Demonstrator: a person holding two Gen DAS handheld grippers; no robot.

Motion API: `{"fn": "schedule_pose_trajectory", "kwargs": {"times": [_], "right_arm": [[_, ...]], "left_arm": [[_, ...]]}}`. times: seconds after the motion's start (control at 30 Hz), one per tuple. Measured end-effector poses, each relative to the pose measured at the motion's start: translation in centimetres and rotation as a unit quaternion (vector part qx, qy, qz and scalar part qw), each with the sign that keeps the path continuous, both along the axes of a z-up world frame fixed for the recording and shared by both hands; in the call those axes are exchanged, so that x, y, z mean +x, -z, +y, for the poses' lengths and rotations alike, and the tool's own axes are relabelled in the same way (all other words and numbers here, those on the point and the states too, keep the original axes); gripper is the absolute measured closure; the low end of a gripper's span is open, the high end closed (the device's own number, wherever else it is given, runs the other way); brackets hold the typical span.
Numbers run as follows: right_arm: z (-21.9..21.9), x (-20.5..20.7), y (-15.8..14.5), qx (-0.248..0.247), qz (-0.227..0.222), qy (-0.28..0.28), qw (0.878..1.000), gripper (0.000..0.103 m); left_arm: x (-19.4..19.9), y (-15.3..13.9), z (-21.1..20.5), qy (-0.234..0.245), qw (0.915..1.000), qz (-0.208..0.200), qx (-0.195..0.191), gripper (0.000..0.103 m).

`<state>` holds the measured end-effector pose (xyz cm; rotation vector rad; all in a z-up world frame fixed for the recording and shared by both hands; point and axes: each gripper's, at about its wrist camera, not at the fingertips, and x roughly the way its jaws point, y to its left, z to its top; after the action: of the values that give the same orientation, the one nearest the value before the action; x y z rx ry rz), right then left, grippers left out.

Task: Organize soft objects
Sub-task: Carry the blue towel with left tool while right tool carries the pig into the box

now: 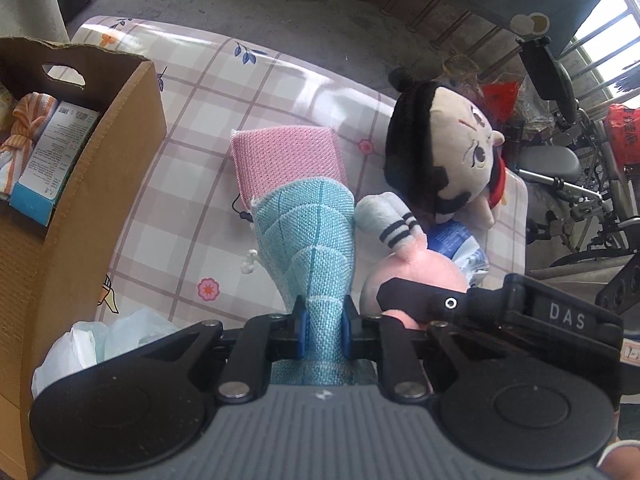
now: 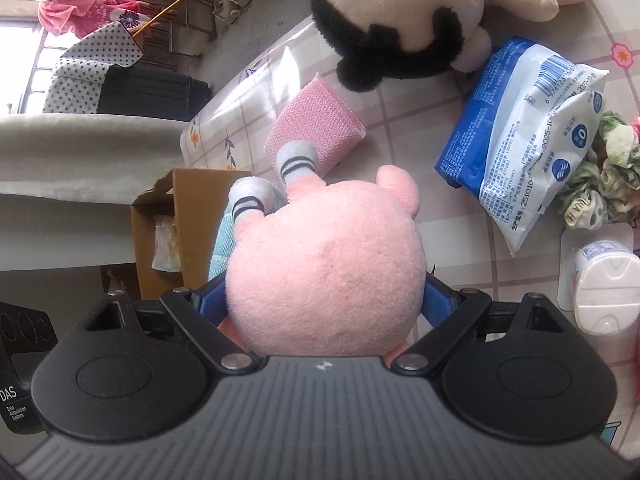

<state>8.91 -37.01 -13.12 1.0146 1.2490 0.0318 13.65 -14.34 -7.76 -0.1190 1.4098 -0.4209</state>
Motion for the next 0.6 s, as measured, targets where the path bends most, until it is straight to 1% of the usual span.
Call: {"fn": "schedule_pose_trajectory", "kwargs": {"times": [0.2, 0.33, 0.43, 0.6], "right_arm": [[-1.3, -1.1, -3.4, 0.027, -0.021, 0.006, 0.999, 0.011], [-1.6, -1.3, -6.2, 0.039, -0.046, -0.005, 0.998, 0.011], [-1.0, -1.3, -7.9, 0.052, -0.066, -0.022, 0.996, 0.011], [1.4, -1.1, -10.1, 0.081, -0.079, -0.048, 0.992, 0.011]], "left_arm": [[-1.1, -3.8, -0.5, -0.009, 0.9994, -0.026, -0.019, 0.087], [-1.8, -6.3, -0.1, -0.024, 0.9983, -0.046, -0.027, 0.087], [-2.3, -8.2, 0.5, -0.036, 0.9972, -0.064, -0.014, 0.087], [-3.1, -11.2, 2.8, -0.06, 0.9949, -0.081, 0.003, 0.087]]}}
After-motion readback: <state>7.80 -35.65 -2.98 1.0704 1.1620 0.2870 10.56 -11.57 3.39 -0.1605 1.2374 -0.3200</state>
